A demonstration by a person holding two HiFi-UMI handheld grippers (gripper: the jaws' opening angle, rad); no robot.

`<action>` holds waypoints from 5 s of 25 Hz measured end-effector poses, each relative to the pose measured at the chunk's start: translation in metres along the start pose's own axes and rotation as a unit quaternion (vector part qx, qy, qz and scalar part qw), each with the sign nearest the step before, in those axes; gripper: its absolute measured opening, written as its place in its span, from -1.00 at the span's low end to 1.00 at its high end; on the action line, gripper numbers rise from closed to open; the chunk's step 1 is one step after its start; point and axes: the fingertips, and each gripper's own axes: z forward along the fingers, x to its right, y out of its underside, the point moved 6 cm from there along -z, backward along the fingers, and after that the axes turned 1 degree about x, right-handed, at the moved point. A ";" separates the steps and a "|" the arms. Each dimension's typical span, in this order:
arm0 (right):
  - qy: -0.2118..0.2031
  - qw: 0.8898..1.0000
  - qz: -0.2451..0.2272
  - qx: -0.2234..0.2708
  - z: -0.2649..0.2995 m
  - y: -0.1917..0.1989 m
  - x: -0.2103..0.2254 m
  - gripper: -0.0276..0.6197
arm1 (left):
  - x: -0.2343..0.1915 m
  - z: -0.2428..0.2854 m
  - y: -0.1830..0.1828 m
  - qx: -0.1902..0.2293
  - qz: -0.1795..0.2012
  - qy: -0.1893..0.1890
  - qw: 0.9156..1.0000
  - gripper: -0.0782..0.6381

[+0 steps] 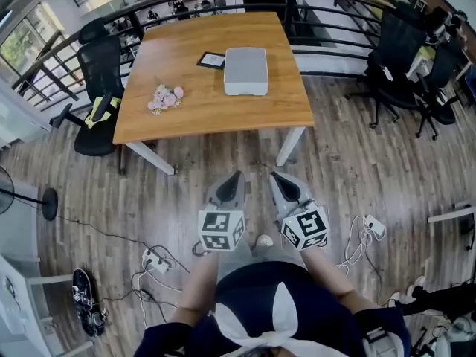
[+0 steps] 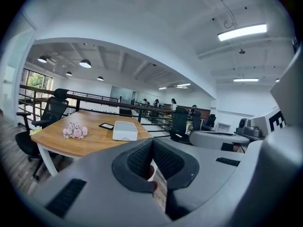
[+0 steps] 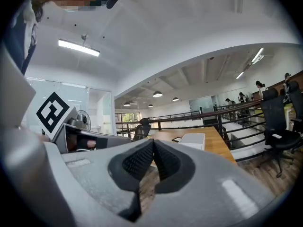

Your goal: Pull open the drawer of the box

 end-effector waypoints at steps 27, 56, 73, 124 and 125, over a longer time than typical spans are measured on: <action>0.070 0.996 0.048 0.006 0.252 -0.012 0.059 -0.91 | -0.208 0.164 -0.065 -0.019 -0.015 0.073 0.997 -0.75; 0.141 0.940 0.311 -0.006 0.365 0.079 0.166 -0.23 | -0.288 0.293 -0.047 -0.114 -0.007 0.134 0.984 -0.75; 0.126 0.872 0.473 -0.005 0.423 0.136 0.229 -0.08 | -0.318 0.369 -0.039 -0.160 0.015 0.135 0.978 -0.75; 0.126 0.767 0.629 0.019 0.464 0.201 0.277 -0.39 | -0.337 0.427 -0.013 -0.220 0.023 0.121 0.968 -0.75; 0.135 0.758 0.638 0.014 0.462 0.202 0.276 -0.40 | -0.336 0.426 -0.013 -0.220 0.023 0.121 0.968 -0.75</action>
